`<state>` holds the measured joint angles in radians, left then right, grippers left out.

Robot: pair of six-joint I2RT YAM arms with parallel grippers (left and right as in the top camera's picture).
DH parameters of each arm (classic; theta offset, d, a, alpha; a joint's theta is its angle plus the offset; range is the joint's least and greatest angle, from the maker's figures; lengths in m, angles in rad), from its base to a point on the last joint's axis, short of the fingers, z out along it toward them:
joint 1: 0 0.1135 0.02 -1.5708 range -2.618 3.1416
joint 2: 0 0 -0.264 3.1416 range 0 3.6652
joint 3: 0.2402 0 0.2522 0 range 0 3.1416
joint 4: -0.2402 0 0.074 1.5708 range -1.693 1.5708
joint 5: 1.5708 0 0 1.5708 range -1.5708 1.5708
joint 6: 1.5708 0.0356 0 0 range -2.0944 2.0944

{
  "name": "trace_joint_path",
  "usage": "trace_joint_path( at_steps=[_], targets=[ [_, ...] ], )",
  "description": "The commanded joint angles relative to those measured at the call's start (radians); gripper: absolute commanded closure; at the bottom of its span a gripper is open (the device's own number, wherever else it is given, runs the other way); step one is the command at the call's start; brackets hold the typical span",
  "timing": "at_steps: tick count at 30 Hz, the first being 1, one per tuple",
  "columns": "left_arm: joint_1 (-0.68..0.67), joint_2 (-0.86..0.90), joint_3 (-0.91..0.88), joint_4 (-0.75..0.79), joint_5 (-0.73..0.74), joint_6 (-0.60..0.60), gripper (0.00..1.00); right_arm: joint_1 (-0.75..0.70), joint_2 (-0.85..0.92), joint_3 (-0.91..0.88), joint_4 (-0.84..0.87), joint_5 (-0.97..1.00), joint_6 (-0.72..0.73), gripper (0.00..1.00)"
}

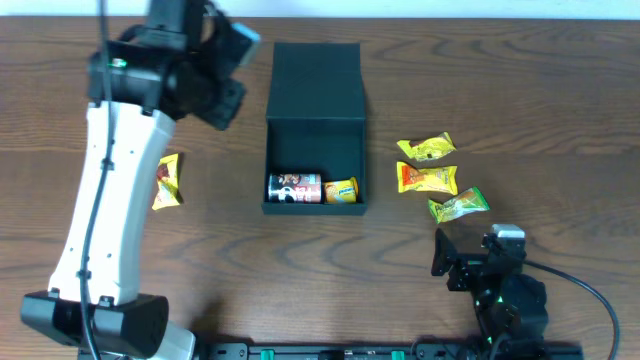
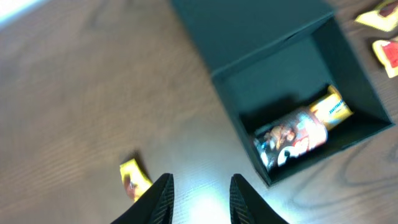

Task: Pack container
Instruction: 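Move the left gripper back to the yellow chocolate packet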

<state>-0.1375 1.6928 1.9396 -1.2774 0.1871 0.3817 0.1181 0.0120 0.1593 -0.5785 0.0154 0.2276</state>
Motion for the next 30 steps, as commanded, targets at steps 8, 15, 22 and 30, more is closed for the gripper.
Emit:
trace_joint_path(
  at_steps=[8, 15, 22, 30],
  targets=[
    [0.227, -0.003, -0.129, -0.110, 0.084, -0.153, 0.77, 0.000, -0.006, -0.010, 0.063, 0.002, 0.294, 0.01],
    [0.322, -0.083, -0.265, -0.110, 0.222, -0.063, 0.83, 0.000, -0.006, -0.010, 0.063, 0.012, 0.782, 0.01],
    [0.366, -0.360, -0.497, 0.005, 0.209, -0.076, 0.72, 0.000, -0.006, -0.010, 0.093, 0.085, 0.783, 0.01],
    [0.368, -0.470, -0.798, 0.176, 0.035, -0.272, 0.50, 0.000, -0.006, -0.010, 0.120, -0.137, 0.782, 0.01]
  ],
)
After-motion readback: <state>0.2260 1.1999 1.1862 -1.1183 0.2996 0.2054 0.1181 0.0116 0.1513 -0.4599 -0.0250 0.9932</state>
